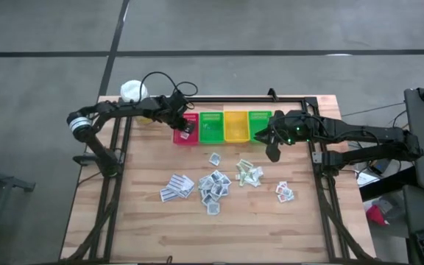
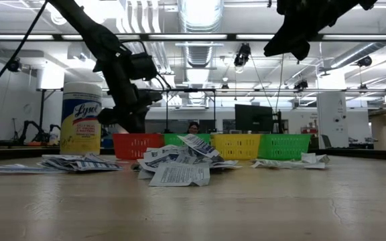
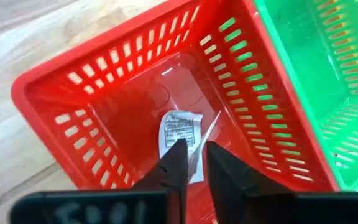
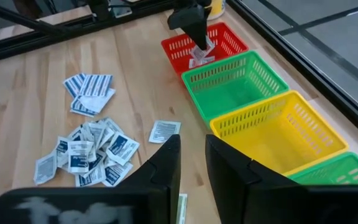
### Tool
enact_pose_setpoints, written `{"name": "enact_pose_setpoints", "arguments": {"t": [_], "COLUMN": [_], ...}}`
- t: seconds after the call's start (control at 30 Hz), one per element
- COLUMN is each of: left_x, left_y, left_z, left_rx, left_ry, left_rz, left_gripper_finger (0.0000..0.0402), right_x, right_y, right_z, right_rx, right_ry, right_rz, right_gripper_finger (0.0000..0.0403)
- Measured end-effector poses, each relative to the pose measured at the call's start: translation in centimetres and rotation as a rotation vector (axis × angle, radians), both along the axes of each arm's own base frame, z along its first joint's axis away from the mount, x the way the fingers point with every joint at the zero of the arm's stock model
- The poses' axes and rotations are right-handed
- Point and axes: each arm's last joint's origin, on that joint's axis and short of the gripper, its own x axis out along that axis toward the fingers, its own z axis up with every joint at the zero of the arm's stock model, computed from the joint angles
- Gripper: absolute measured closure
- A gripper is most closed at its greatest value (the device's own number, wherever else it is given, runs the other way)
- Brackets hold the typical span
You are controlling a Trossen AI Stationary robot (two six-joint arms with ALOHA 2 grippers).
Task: Pick & Place First Aid Supplies
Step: Put the ointment pack into the red bin
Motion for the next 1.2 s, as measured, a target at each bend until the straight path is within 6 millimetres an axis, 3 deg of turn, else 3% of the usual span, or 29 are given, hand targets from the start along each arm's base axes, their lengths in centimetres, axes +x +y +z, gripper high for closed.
{"name": "enact_pose_setpoints", "arguments": {"t": [0.37, 0.73, 1.0, 1.2], "left_x": [0.0, -0.9, -1.7, -2.2], "left_y": [0.0, -1.2, -4.5, -7.0], "left_z": [1.0, 4.5, 8.5, 10.1], "left_rx": [0.046, 0.096, 0.223, 0.372], "left_ry": [-0.032, -0.139, -0.271, -0.357], "left_rz": [-0.032, -0.073, -0.261, -0.366], "left_gripper_finger": [0.0234, 0.0230, 0.0230, 0.0230], "right_x": [0.0, -0.1, -1.0, -1.8], "right_y": [0.0, 0.0, 0.2, 1.3], "right_z": [0.0, -0.1, -1.4, -2.2], "right_rx": [-0.003, -0.002, 0.039, 0.210], "right_ry": [0.005, 0.012, 0.178, 0.276], "right_rz": [0.003, 0.006, 0.015, 0.195], "right_gripper_finger": [0.0318, 0.0338, 0.0334, 0.0328]}}
